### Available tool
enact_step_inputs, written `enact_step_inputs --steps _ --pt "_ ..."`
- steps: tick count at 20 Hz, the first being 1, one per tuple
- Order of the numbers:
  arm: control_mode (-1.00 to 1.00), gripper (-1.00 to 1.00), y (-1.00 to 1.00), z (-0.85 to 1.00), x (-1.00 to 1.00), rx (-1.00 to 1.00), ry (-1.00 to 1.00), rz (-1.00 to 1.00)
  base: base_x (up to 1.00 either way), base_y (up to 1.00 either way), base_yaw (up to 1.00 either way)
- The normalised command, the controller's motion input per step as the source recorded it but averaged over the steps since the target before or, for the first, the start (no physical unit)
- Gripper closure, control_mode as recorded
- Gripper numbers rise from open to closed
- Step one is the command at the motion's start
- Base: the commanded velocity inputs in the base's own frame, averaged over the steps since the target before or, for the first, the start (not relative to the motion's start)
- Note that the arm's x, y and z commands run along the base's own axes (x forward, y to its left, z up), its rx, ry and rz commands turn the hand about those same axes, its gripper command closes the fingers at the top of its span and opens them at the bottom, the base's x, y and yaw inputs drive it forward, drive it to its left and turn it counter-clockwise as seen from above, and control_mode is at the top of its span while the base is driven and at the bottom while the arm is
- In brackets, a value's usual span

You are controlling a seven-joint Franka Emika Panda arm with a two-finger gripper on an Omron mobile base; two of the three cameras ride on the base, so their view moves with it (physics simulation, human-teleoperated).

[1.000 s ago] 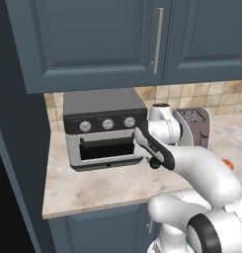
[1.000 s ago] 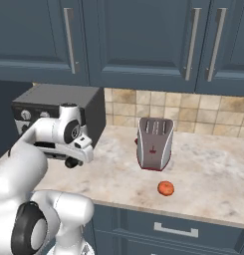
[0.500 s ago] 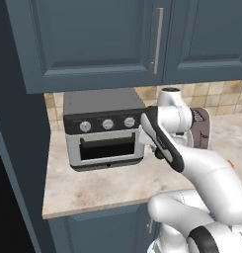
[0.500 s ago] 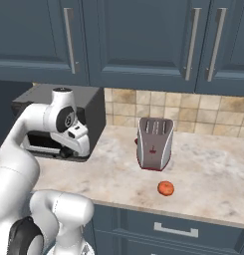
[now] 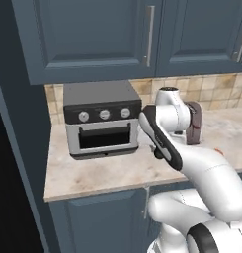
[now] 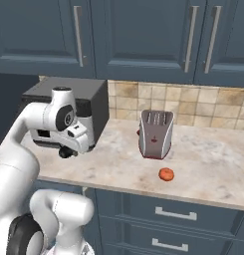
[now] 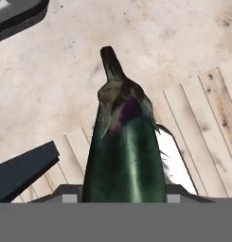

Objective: Place the eggplant and squash inside the fridge drawer. Close the drawer after placing the vegetables.

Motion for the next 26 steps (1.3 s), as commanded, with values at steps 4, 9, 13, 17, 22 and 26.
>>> enact_step_inputs --steps 4,9,13,17,22,26 --pt "1.00 1.00 0.00 0.00 0.00 0.00 0.00 0.00 -1.00 -0.07 0.08" --pt "1.00 1.00 0.00 0.00 0.00 0.00 0.00 0.00 -1.00 -0.18 0.22" --pt "1.00 1.00 0.00 0.00 0.00 0.00 0.00 0.00 -0.94 -0.20 0.44" --pt "1.00 1.00 0.00 0.00 0.00 0.00 0.00 0.00 -0.24 -0.37 0.58" --pt "1.00 1.00 0.00 0.00 0.00 0.00 0.00 0.00 -0.02 -0.36 0.77" --pt "1.00 1.00 0.00 0.00 0.00 0.00 0.00 0.00 -0.23 -0.10 0.83"
